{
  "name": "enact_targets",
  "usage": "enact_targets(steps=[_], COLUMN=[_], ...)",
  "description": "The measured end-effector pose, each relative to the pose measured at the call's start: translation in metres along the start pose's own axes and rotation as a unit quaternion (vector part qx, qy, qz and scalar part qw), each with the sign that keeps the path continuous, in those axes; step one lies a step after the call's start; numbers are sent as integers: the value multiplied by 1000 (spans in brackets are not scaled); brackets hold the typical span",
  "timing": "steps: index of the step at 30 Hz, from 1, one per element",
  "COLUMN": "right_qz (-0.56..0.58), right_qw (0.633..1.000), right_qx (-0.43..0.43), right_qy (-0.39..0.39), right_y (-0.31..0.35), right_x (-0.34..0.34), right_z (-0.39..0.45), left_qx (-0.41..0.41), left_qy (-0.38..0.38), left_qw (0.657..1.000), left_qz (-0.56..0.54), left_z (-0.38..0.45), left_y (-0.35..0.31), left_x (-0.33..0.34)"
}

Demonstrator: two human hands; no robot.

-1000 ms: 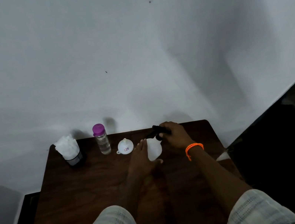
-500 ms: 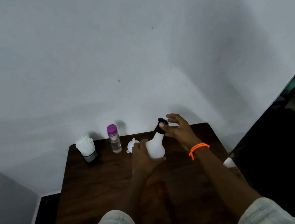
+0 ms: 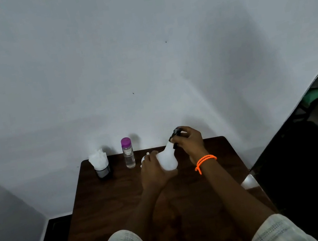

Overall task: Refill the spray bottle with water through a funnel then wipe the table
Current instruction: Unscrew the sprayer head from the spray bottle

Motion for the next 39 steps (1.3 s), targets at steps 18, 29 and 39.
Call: enact_targets(steps=[18,29,39], right_qz=[-40,28,-72], right_qw=[950,992,975], right_qx=[-40,21,-78], right_qy=[307,124,-196], right_y=[31,-1,-13], right_x=[20,-9,-12], right_z=[-48,-27,-53], left_qx=[39,31,-24], left_qy=[145,146,81], left_qw=[956,958,989], left_qz=[-252,-245,-123], left_z=[-9,-18,-28], left_y=[-8,-24,-18], left_x=[-2,-3,13])
Point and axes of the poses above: each hand's wrist, its own z-axis towards the middle knuckle, its own x-axis out of the palm, y = z × x, the point moved 8 cm from there along z, towards the middle knuckle, and after that the axes turned 14 degrees about x, right-handed, at the moved point
